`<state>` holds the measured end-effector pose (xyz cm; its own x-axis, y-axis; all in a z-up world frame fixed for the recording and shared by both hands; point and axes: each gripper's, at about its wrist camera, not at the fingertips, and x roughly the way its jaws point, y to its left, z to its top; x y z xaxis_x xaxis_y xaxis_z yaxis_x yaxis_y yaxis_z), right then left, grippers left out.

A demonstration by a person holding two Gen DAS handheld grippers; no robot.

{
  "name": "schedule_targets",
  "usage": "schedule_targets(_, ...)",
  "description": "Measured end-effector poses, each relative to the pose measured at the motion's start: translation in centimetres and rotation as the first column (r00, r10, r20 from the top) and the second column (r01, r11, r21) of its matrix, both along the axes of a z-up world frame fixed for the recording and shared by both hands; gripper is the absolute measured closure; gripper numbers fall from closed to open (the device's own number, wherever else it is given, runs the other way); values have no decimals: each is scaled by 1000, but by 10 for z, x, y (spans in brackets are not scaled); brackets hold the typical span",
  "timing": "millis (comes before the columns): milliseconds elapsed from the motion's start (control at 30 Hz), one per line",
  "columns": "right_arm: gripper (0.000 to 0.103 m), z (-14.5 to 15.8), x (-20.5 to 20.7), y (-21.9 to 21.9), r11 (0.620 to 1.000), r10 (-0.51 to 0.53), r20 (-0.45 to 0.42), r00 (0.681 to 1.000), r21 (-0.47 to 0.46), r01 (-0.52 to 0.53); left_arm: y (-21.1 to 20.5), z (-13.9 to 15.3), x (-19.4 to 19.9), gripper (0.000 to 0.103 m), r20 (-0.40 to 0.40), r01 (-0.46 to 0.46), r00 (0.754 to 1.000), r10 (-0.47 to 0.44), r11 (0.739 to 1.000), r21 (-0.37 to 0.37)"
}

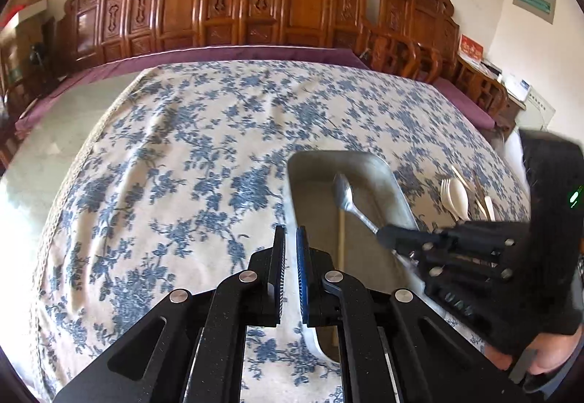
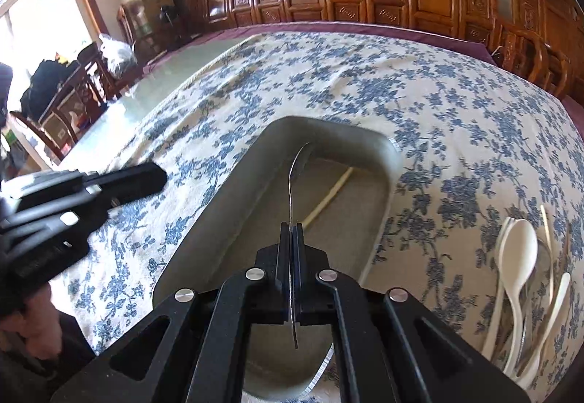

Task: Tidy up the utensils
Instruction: 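Release the chopstick into the grey tray while the right tool drops the metal spoon in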

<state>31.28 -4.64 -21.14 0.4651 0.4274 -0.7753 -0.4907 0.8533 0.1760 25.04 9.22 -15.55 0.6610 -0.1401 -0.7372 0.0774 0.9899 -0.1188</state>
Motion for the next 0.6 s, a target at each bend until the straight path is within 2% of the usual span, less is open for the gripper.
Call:
schedule_targets(300, 100, -22, 1, 18, 998, 17, -36, 999, -52, -19, 11, 2, 0, 98, 9, -36, 999, 36, 999, 3)
schedule_targets(600, 100, -20, -1, 16, 999, 28, -29, 999, -40, -30, 11, 4, -1, 98, 17, -40, 999, 40, 999, 0)
